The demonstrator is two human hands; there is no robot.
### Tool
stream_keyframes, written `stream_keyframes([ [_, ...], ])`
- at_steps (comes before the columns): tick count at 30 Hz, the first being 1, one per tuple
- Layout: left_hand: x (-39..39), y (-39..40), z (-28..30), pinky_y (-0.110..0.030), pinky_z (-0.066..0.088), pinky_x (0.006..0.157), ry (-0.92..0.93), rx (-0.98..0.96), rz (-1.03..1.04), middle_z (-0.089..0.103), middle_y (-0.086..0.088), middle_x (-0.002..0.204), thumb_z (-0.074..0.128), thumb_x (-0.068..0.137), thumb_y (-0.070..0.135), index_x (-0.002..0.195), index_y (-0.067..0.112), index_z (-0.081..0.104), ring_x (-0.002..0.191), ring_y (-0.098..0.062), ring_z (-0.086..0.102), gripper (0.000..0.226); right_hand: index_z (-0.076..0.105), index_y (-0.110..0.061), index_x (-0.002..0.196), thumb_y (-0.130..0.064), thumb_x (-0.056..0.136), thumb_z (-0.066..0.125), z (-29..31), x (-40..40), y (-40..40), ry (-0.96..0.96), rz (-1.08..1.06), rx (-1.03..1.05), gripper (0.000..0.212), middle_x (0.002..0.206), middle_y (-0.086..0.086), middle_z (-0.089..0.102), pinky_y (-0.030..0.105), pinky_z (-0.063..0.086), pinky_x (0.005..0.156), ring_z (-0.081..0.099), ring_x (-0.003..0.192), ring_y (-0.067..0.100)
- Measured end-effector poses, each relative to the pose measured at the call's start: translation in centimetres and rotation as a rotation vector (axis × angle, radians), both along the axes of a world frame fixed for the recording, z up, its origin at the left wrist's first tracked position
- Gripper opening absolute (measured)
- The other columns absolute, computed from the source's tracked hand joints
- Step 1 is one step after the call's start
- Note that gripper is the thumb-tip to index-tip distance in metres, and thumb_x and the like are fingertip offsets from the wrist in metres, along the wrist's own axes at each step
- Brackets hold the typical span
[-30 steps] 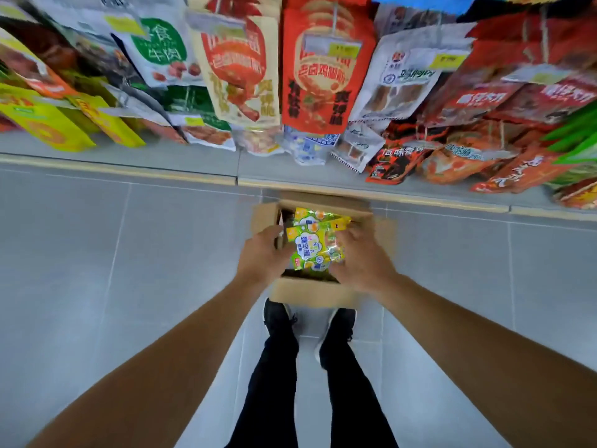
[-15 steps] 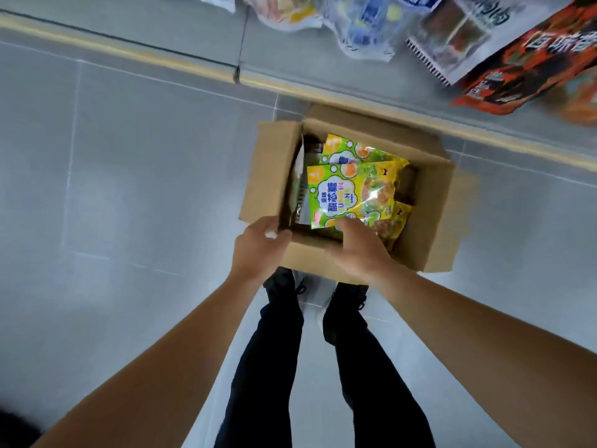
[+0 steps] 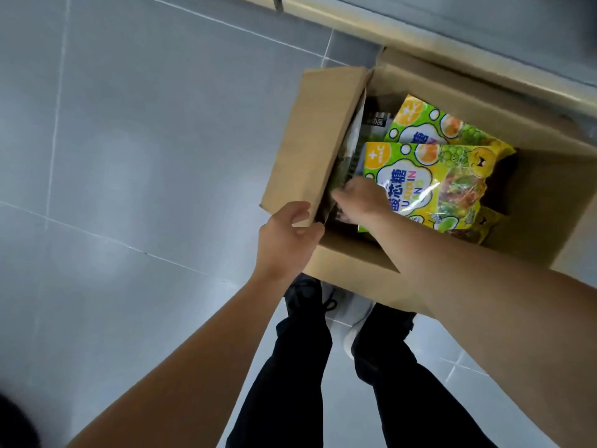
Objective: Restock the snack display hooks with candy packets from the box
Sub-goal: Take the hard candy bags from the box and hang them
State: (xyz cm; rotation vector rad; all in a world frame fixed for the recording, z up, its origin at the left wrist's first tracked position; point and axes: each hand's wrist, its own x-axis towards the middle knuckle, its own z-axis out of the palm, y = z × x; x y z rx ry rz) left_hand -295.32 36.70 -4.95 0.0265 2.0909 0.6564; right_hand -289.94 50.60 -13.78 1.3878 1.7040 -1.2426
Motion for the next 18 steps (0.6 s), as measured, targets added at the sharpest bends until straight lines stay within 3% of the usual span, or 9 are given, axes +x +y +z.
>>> stream_keyframes([
  [3, 0.8, -0.2, 0.1, -0.001, 0.044, 0.072, -0.023, 0.012, -0.036, 0.065, 0.014, 0.113, 0.069, 0.080, 0.020, 0.122, 0.026, 0.061, 0.086, 0.006, 0.065, 0.043, 0.066, -0.010, 0.082, -0.040, 0.074, 0.044, 0.5, 1.0, 0.5, 0.017, -0.044, 0.032, 0.038, 0.086, 0.015, 0.073, 0.044, 0.059, 0.080, 0.071, 0.086, 0.036],
  [5, 1.7, -0.2, 0.5, -0.015, 0.050, 0.084, -0.038, 0.021, -0.078, 0.064, 0.013, 0.114, 0.071, 0.078, 0.020, 0.128, 0.025, 0.058, 0.100, -0.003, 0.064, 0.052, 0.065, -0.011, 0.075, -0.030, 0.085, 0.049, 2.5, 1.7, 0.8, 0.037, -0.074, 0.066, 0.027, 0.084, 0.016, 0.073, 0.044, 0.058, 0.079, 0.071, 0.085, 0.034],
  [8, 2.9, 0.4, 1.0, -0.029, 0.048, 0.097, 0.034, 0.034, -0.237, 0.061, 0.007, 0.128, 0.073, 0.072, 0.021, 0.141, 0.023, 0.047, 0.118, -0.013, 0.056, 0.074, 0.063, -0.012, 0.066, -0.025, 0.079, 0.051, 5.9, 3.3, 1.7, 0.071, -0.164, 0.076, 0.022, 0.076, 0.014, 0.072, 0.047, 0.059, 0.074, 0.071, 0.078, 0.033],
  [12, 4.3, 2.0, 2.1, -0.039, 0.040, 0.107, 0.141, 0.020, -0.538, 0.032, -0.001, 0.155, 0.076, 0.069, 0.021, 0.150, 0.026, 0.030, 0.137, -0.028, 0.034, 0.094, 0.060, -0.009, 0.067, -0.014, 0.086, 0.050, 10.5, 5.6, 3.2, 0.101, -0.362, -0.062, 0.022, 0.062, 0.007, 0.071, 0.041, 0.062, 0.072, 0.073, 0.067, 0.024],
  [14, 5.0, 2.8, 3.1, -0.046, 0.036, 0.111, 0.248, -0.002, -0.641, 0.025, -0.006, 0.159, 0.075, 0.072, 0.020, 0.151, 0.028, 0.028, 0.142, -0.033, 0.027, 0.092, 0.060, -0.006, 0.071, -0.009, 0.090, 0.050, 13.1, 7.0, 4.3, 0.110, -0.450, -0.139, 0.022, 0.056, 0.003, 0.068, 0.032, 0.060, 0.065, 0.071, 0.062, 0.018],
  [18, 5.8, 4.9, 6.3, -0.046, 0.038, 0.110, 0.412, 0.093, -0.657, 0.041, -0.007, 0.152, 0.070, 0.080, 0.010, 0.146, 0.024, 0.041, 0.137, -0.032, 0.037, 0.074, 0.064, -0.004, 0.091, -0.005, 0.090, 0.048, 17.9, 9.6, 6.1, 0.131, -0.581, -0.263, 0.016, 0.071, 0.007, 0.069, 0.025, 0.056, 0.059, 0.072, 0.064, 0.015],
])
